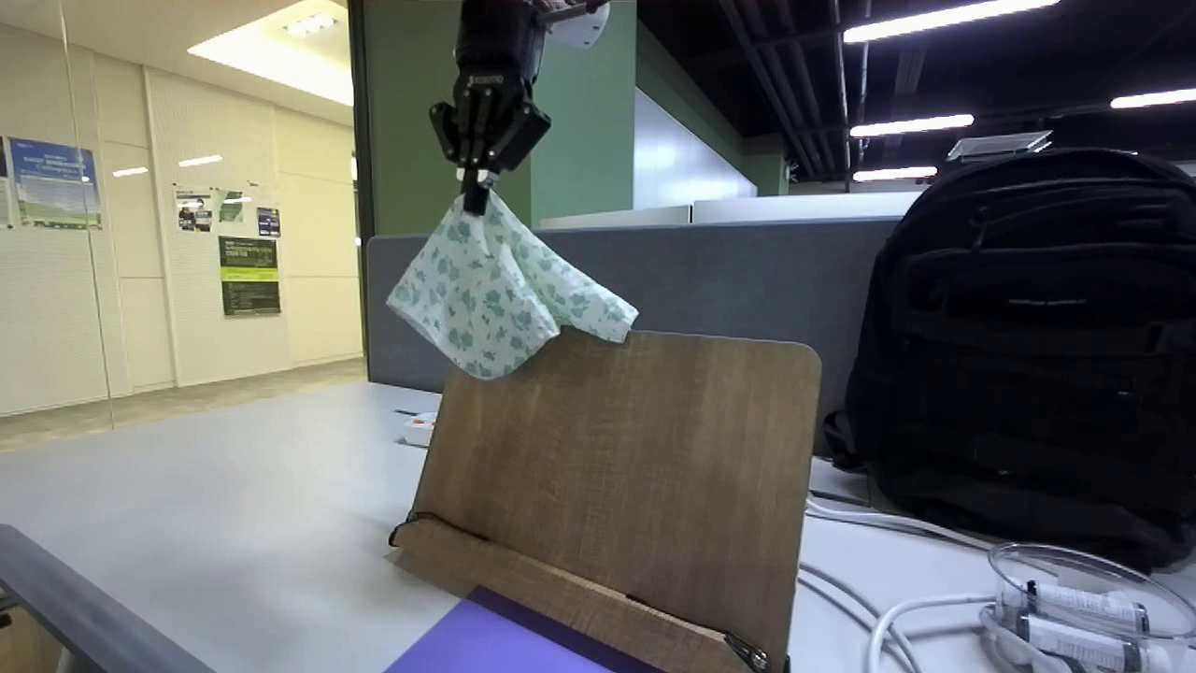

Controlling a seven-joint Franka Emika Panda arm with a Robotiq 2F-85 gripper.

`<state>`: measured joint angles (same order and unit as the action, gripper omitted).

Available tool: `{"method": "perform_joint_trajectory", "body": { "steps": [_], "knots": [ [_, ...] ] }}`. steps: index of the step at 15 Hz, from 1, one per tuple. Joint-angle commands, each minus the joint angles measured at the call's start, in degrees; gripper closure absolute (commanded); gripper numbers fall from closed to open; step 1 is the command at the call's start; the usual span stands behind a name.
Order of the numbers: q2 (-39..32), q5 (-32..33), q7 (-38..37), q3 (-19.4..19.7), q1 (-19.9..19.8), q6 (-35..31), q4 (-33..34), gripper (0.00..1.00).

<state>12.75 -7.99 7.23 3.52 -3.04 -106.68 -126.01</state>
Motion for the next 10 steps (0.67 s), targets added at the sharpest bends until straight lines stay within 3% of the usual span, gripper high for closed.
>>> {"method": "perform_joint_trajectory", "body": {
  "steps": [1,7,10],
  "knots": [
    [-0.4,0.1,0.3,0.2,0.3,0.2,0.3,0.99],
    [-2.7,5.9,3.2,0.3,-0.2,-0.8,1.2,1.00],
    [-5.1,8.6,8.7,1.0,-0.2,-0.6,3.4,1.00]
  ]
}}
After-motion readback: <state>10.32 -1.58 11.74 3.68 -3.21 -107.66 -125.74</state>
